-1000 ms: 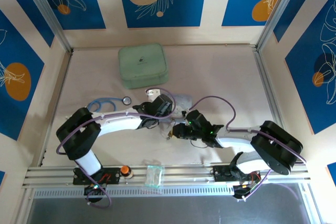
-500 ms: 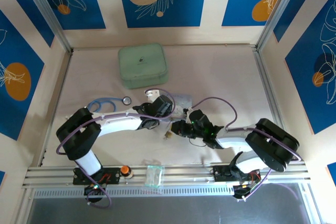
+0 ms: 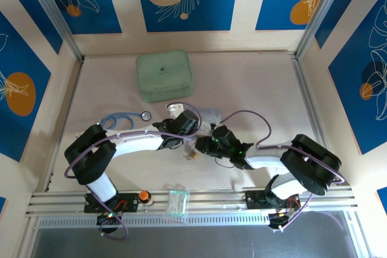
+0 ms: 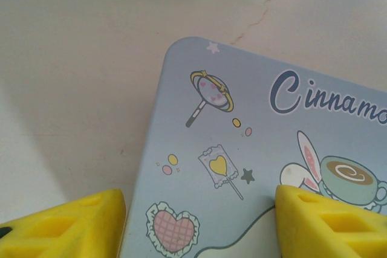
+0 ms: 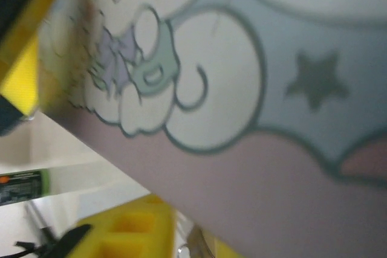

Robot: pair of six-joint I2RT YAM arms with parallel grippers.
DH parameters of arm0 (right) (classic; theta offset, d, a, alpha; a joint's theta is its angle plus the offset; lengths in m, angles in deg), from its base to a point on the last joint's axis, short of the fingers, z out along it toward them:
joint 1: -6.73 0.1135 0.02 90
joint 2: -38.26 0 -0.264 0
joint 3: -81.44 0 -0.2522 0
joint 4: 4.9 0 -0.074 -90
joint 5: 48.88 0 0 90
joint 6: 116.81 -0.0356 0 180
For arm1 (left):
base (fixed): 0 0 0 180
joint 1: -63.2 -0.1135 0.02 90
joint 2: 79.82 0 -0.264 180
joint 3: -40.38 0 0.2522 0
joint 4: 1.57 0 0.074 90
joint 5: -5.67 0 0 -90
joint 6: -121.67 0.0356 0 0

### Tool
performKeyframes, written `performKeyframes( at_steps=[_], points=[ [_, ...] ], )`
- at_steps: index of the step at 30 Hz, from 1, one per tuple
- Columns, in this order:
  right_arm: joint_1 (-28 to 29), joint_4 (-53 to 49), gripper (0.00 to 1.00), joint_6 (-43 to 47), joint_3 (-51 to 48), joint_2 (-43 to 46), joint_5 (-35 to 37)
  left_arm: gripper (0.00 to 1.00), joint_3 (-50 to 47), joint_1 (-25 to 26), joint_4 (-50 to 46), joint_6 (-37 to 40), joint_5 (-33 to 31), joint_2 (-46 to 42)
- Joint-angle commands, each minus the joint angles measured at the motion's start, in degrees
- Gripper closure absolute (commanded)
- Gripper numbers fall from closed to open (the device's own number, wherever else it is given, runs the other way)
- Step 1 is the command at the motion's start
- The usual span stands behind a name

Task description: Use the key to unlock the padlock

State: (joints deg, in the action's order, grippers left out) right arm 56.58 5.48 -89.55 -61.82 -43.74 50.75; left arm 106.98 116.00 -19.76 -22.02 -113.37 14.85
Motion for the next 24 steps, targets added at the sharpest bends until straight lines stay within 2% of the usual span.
performKeyframes(
  at_steps=[1, 5, 12, 17, 24],
  points=[
    [2.17, -25.12, 0.66, -2.91, -1.98, -2.50, 2.55, 0.35, -4.00, 0.25, -15.03, 2.10, 3.09, 2.50],
    [3.52, -25.70, 0.51, -2.14, 0.13, -4.66, 1.65, 0.34, -3.47, 0.20, -15.41, 2.80, 3.29, 1.13],
    [8.95, -32.84, 0.49, -4.01, 4.98, -6.00, 6.09, 0.34, -3.97, 0.20, -16.41, 2.46, 2.49, -0.87],
    [9.32, -34.78, 0.48, -4.25, 4.44, -3.06, 6.88, 0.34, -4.61, 0.20, -16.07, 1.84, 3.02, -1.61],
    [12.37, -39.95, 0.37, -3.31, 9.12, -2.89, 6.76, 0.31, -4.00, 0.22, -15.69, 2.26, 3.85, -3.91]
  ],
)
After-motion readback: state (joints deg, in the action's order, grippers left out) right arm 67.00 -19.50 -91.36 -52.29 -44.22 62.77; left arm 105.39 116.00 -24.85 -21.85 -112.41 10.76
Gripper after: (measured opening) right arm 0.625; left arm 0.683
